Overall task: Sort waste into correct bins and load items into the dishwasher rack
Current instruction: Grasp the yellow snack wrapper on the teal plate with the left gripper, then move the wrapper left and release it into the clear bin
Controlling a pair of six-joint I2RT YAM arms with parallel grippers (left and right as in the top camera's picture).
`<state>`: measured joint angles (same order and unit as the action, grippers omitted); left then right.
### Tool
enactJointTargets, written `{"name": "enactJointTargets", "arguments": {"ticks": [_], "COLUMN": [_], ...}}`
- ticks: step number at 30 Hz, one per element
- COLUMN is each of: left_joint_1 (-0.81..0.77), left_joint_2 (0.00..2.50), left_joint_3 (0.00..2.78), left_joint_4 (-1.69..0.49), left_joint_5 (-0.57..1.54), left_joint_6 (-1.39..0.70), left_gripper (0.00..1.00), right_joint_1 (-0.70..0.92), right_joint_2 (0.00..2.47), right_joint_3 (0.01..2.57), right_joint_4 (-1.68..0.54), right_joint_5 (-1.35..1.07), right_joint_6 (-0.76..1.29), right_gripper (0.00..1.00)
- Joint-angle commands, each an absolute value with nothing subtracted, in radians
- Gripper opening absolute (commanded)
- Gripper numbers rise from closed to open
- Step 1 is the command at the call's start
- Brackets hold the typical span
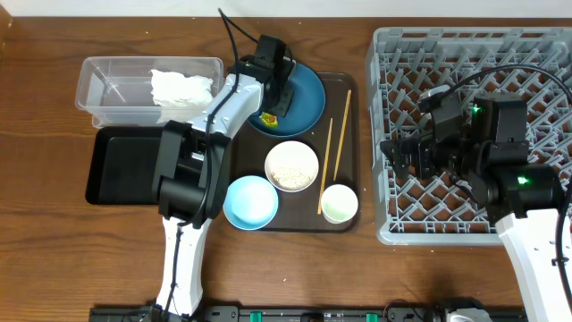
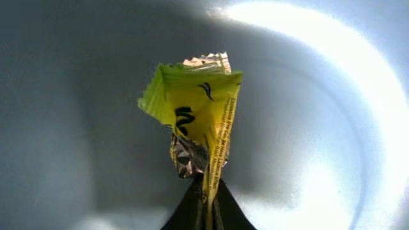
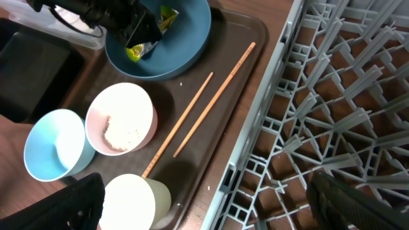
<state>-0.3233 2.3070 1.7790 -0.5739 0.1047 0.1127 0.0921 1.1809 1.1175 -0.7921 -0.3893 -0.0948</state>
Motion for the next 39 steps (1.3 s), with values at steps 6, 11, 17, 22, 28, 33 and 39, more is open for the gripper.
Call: {"name": "enactJointTargets", "arguments": {"ticks": [6,11,17,22,28,33,39], "left_joint_1": [-0.289,-0.227,-0.104,-0.014,0.044,0.052,0.051], "left_joint_2": [2.136,1.966,1.899,1.965,2.076,2.076,1.999], "left_joint_3": [1.782,1.782,1.782,1.777,1.777,1.778,1.779], "left_joint_4": [-0.641,-0.702,-0.722,-0.713,-0.675,-0.672,-0.680], "left_joint_5": [0.103,0.019,-0.084,-0.084,-0.083,-0.083,-0.076], "left_joint_6": [0.118,0.069,-0.051,-0.149,-0.149,-0.148,-0.148], "left_gripper": [0.06,0.06,0.06,0.06,0.34,0.61,0.73], "right_joint_1": [0.093,0.093,0.093,0.093,0.093,0.093,0.093], "right_joint_2": [1.184,1.184,1.184,1.184,1.184,1.184,1.184], "right_joint_3": [1.139,1.139,1.139,1.139,1.139,1.139,1.139], "right_joint_4": [-0.794,-0.794,-0.794,-0.789,-0.789,-0.786,-0.785], "right_joint_5": [-0.393,-0.393,-0.393,-0.393,-0.393,-0.393,-0.393], "right_joint_6": [-0.083,-0.083,-0.082,-0.057,-0.057,-0.057,-0.057], "right_gripper": [0.99,0.99,0.99,0.99,0.99,0.99,0.99]}}
